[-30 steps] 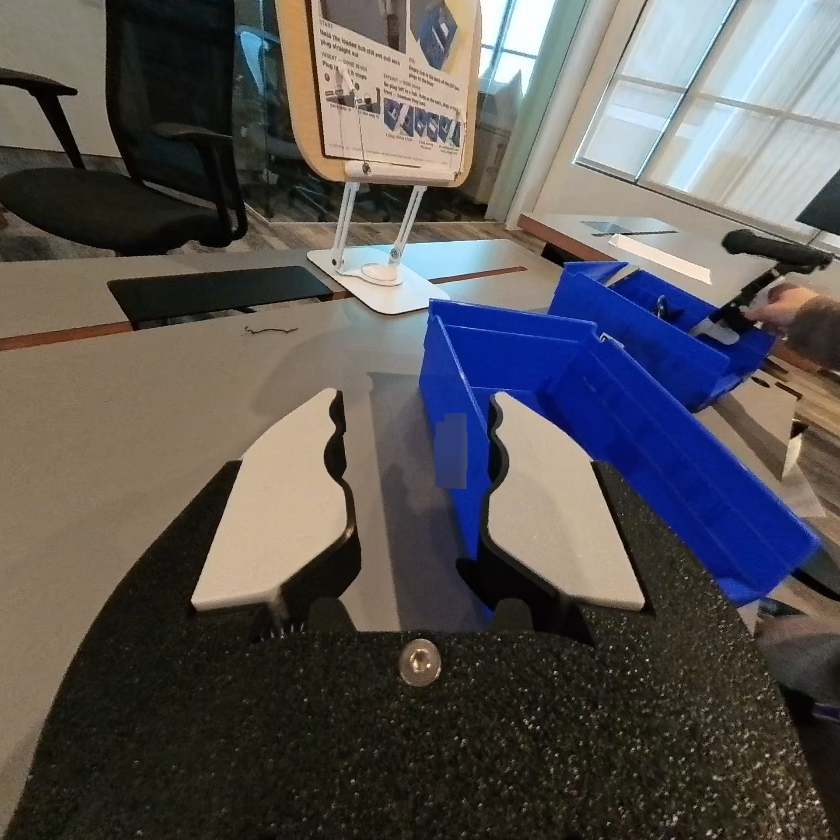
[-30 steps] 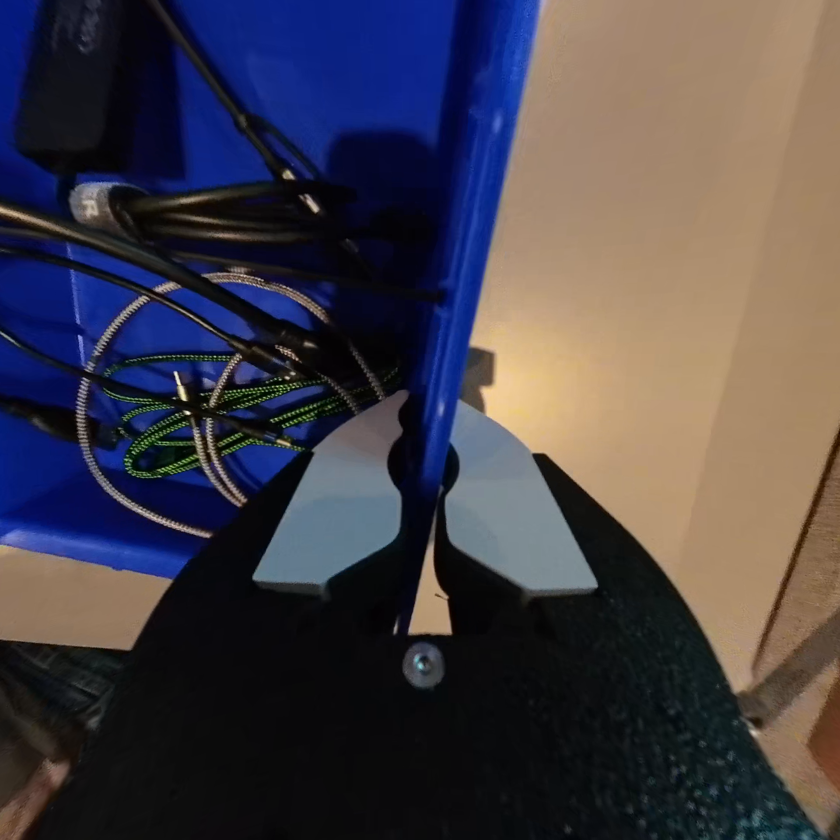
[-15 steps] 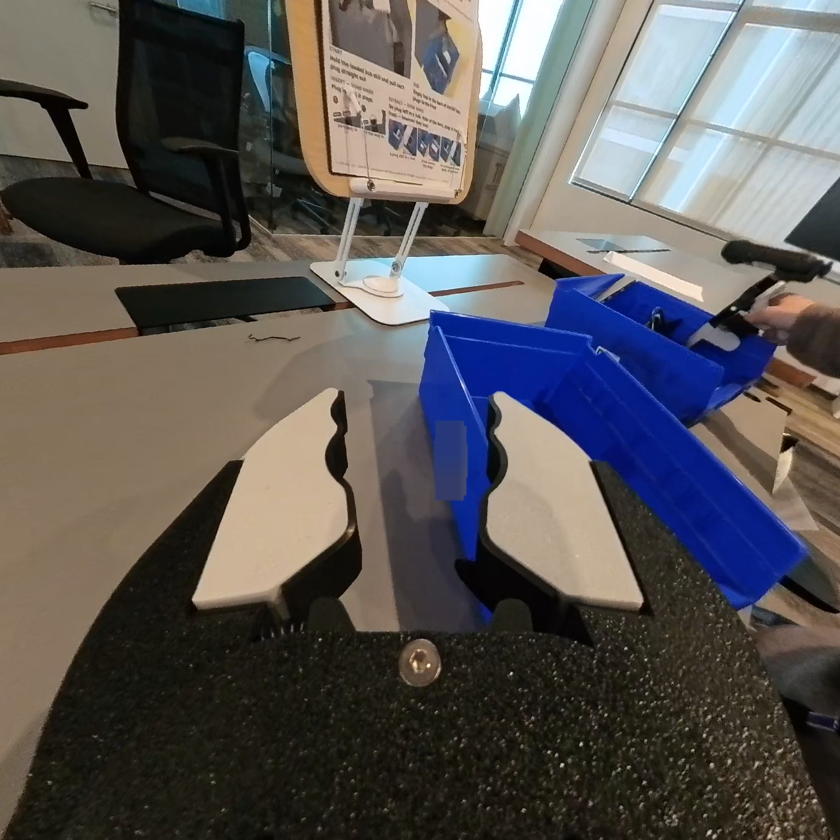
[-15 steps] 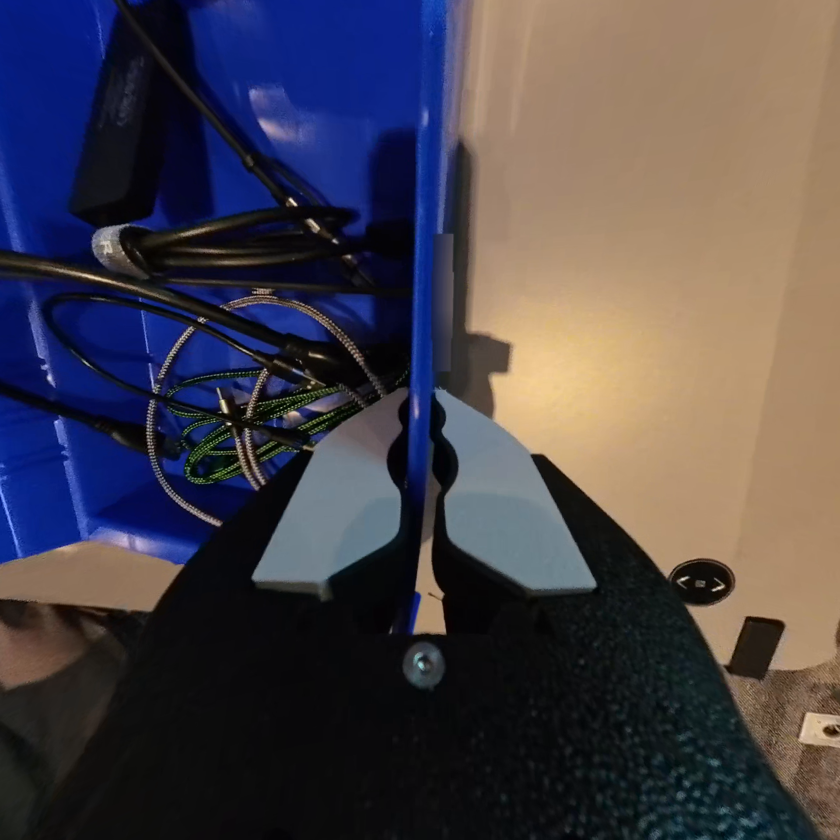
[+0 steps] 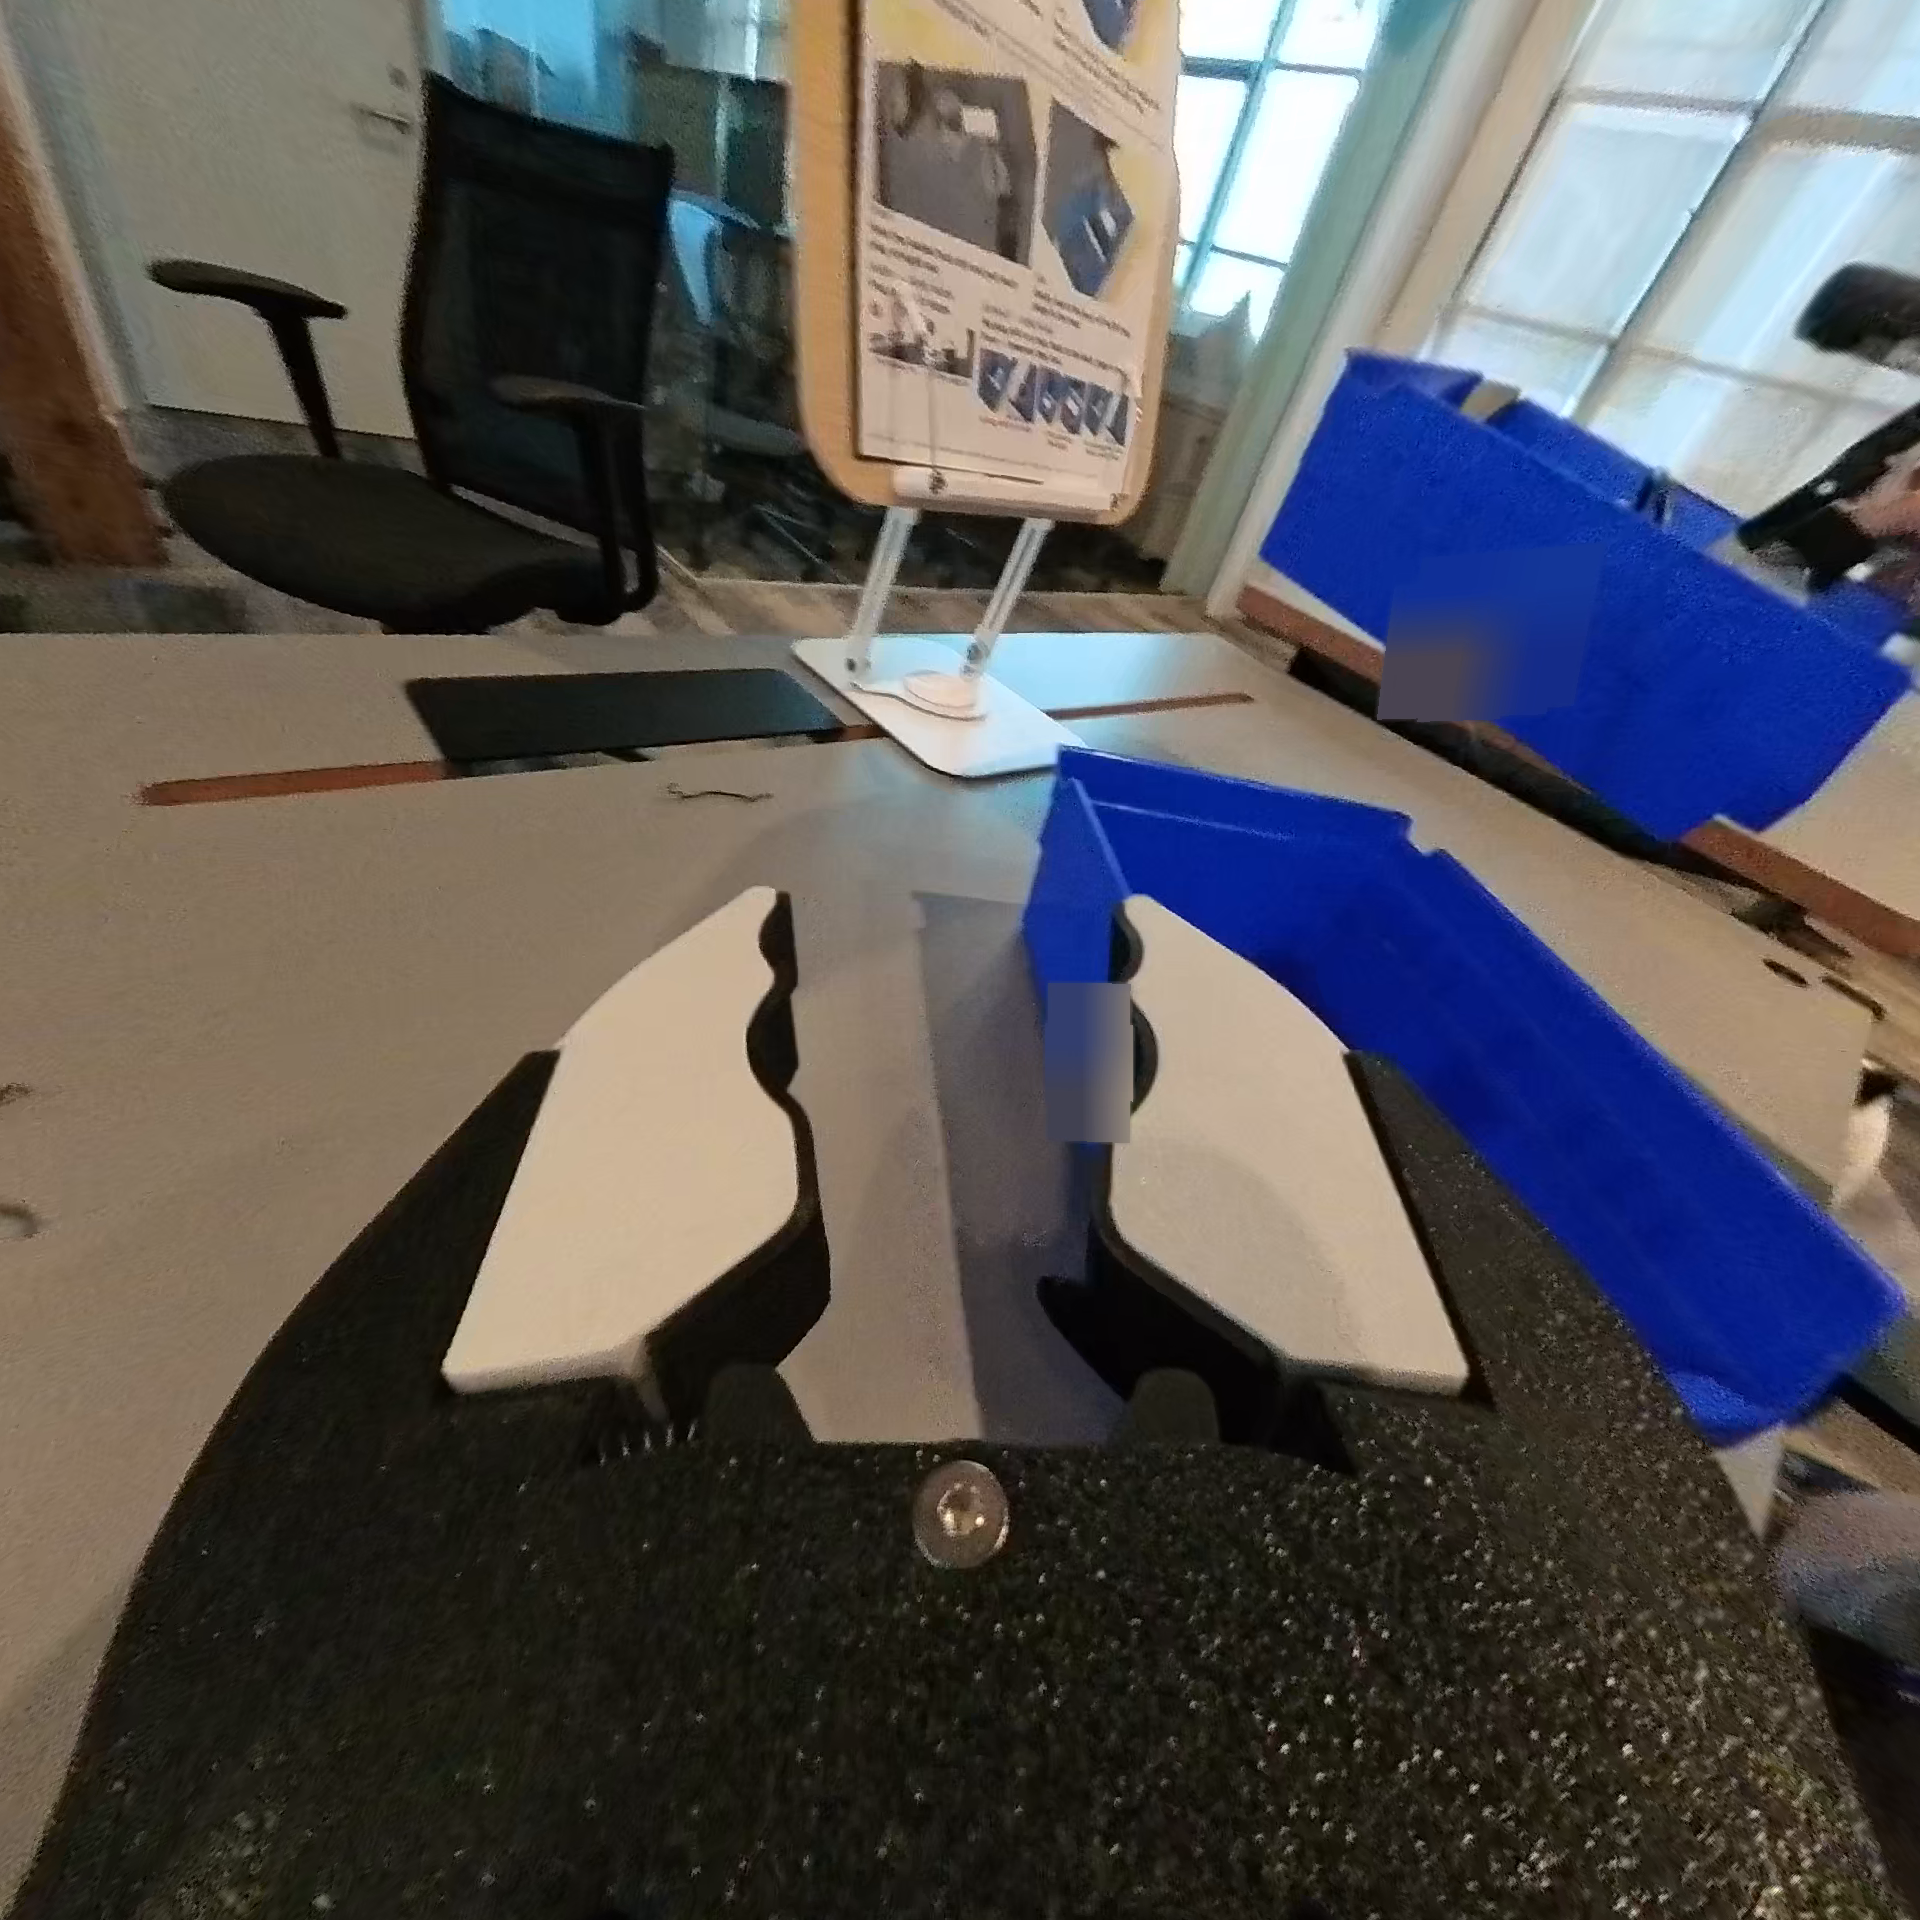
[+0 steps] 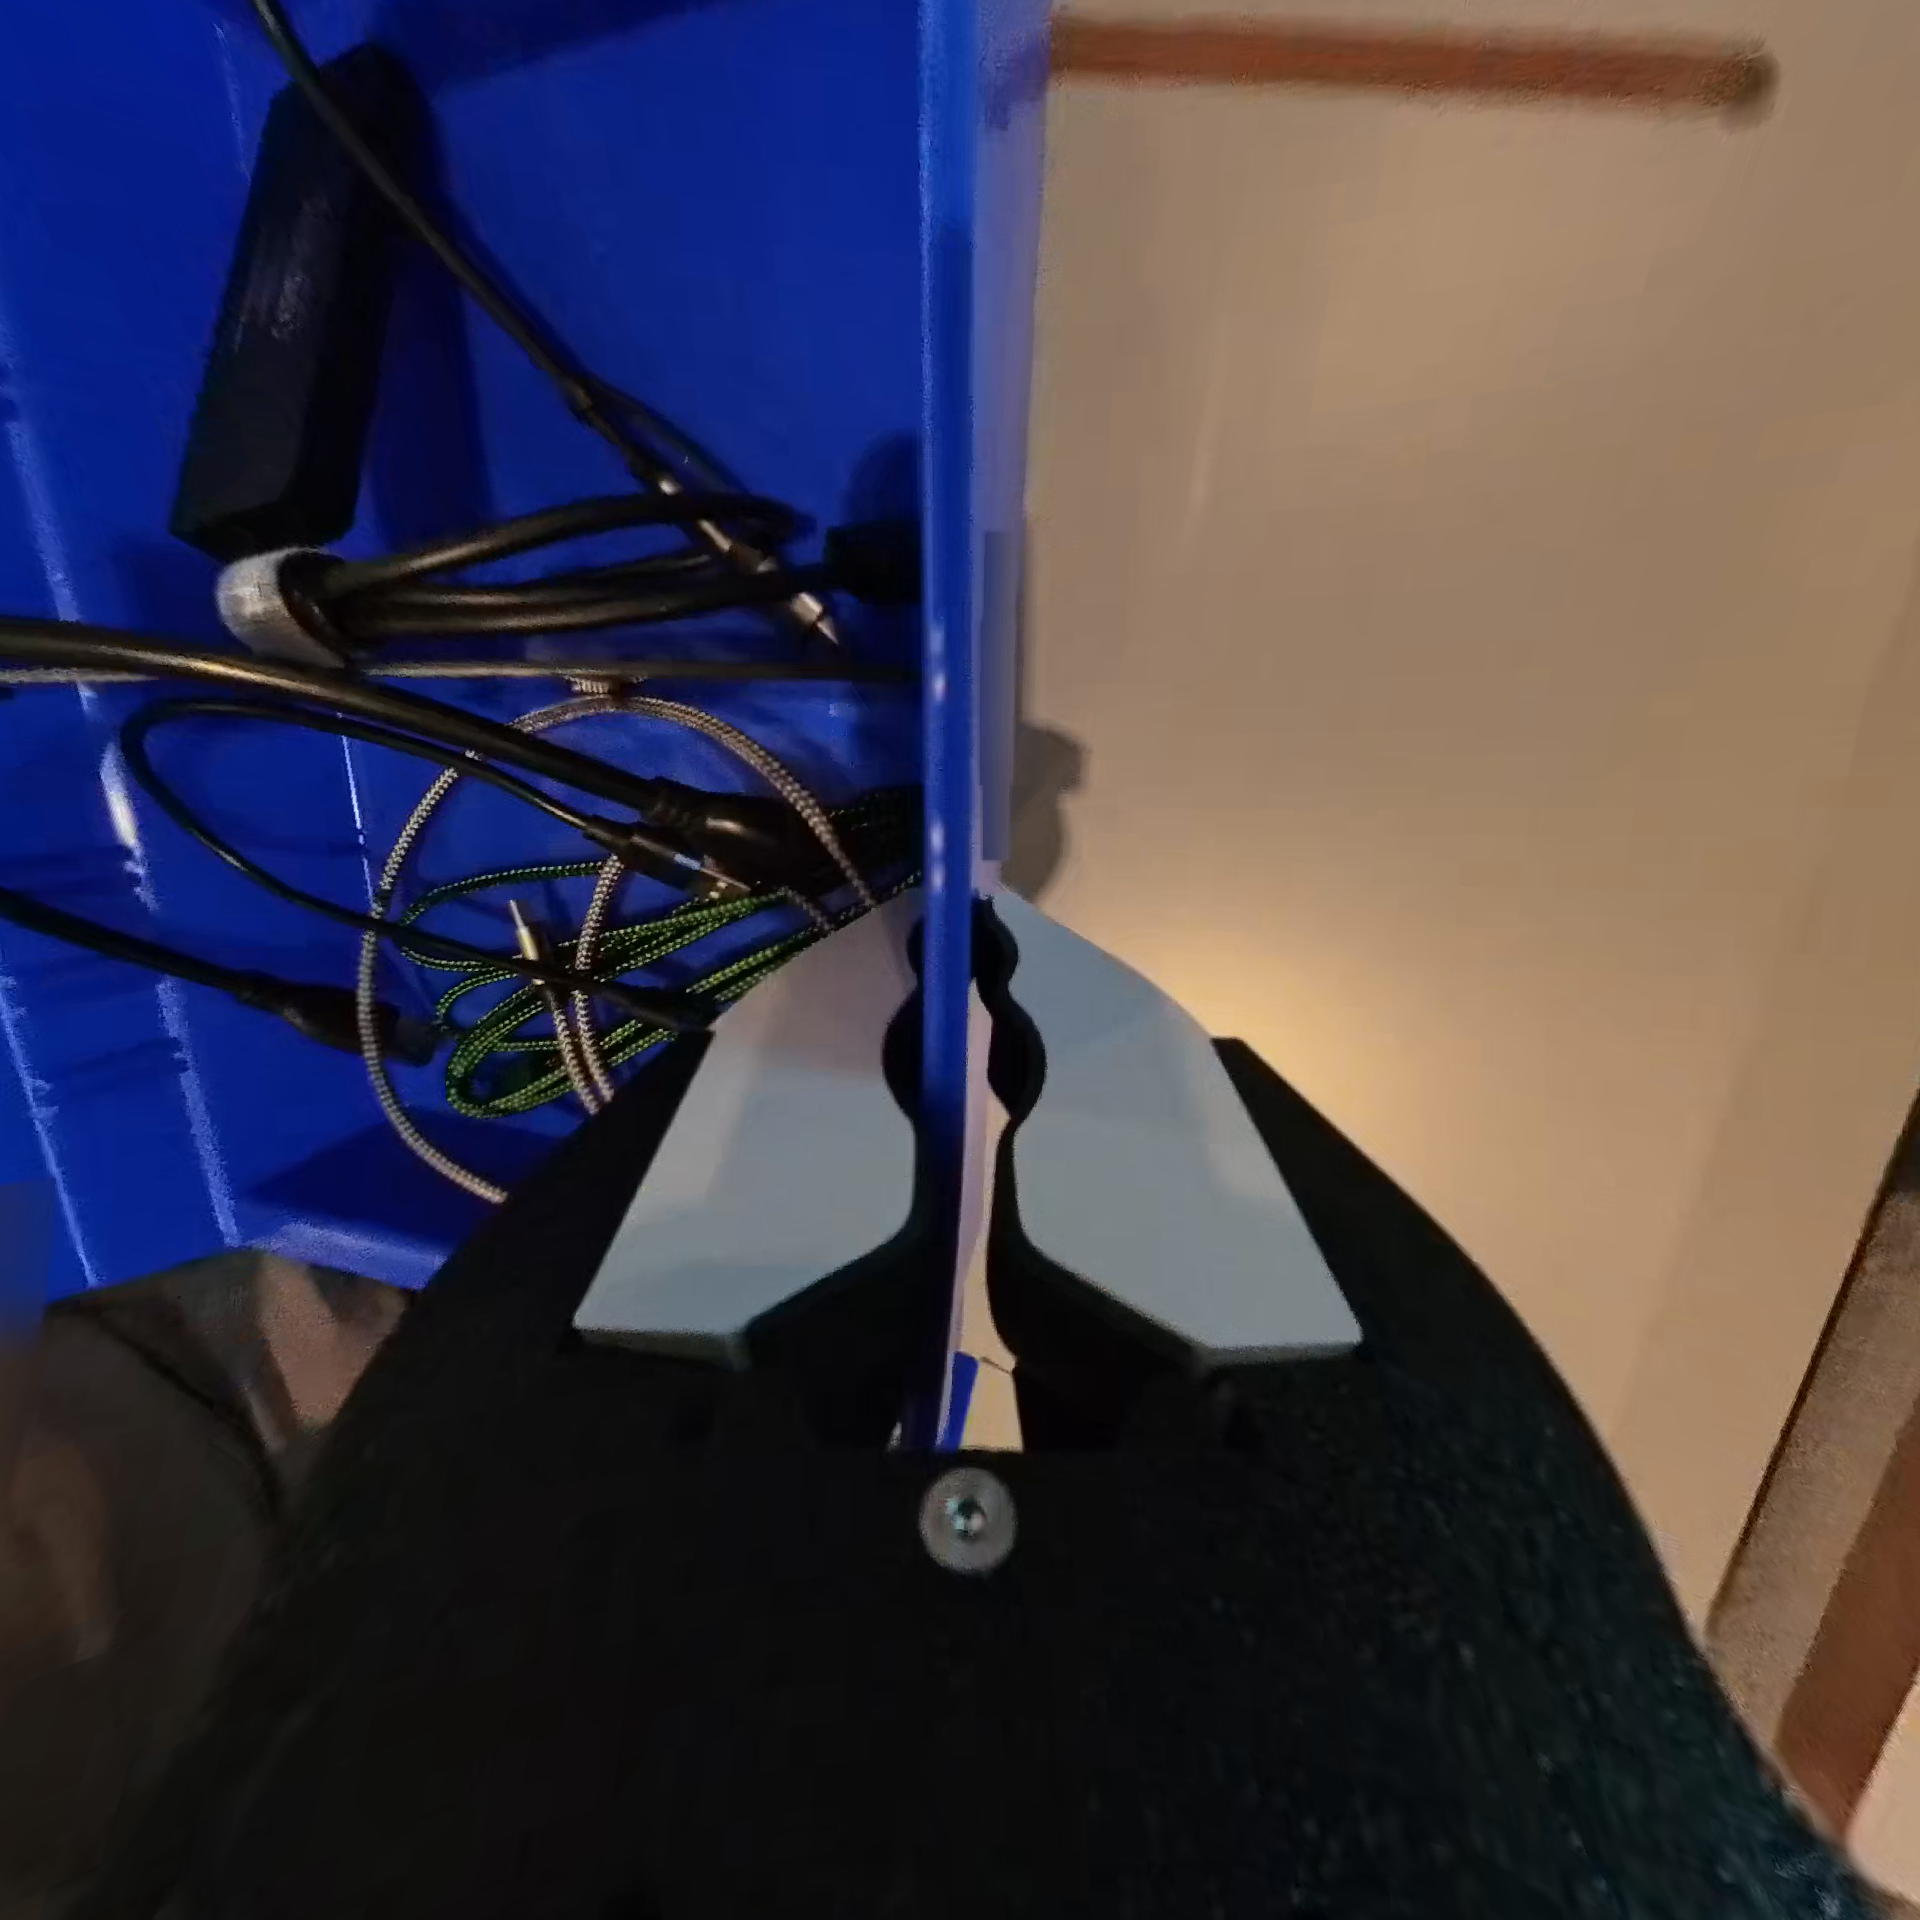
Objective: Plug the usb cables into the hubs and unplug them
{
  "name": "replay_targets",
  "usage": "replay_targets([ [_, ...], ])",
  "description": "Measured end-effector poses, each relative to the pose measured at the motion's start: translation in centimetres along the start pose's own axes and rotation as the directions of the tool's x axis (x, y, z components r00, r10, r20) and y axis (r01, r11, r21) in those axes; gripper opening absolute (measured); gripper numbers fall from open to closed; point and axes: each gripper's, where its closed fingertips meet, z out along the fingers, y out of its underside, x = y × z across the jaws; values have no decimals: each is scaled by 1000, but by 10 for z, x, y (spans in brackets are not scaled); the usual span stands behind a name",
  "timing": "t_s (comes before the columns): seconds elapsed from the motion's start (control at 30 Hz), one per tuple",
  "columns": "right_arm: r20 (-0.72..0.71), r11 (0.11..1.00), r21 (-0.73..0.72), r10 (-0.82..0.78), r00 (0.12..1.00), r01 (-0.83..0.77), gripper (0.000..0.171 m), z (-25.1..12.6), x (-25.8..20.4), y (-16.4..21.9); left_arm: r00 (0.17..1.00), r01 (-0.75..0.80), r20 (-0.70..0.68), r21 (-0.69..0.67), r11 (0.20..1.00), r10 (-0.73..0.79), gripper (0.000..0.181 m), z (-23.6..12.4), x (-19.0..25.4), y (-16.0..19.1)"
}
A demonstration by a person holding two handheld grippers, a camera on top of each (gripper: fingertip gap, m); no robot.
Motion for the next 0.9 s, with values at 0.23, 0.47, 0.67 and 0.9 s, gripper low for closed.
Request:
replay_targets([
  [0.23,88,923,-32,-380,921,384,5,28,-203,-109,983,49,169,151,987,-75,57,-57,-46,-22],
  [0.47,241,697,-37,-689,684,716,5,117,-427,-143,941,34,294,404,914,-165,51,-131,-68,-56],
  [0.67,327,622,-77,-723,609,780,6,206,-528,-125,913,13,357,460,888,-198,52,-165,-80,-59],
  [0.9,310,659,-142,-679,666,738,6,285,-540,-101,917,29,354,402,915,-185,52,-152,-81,-52],
])
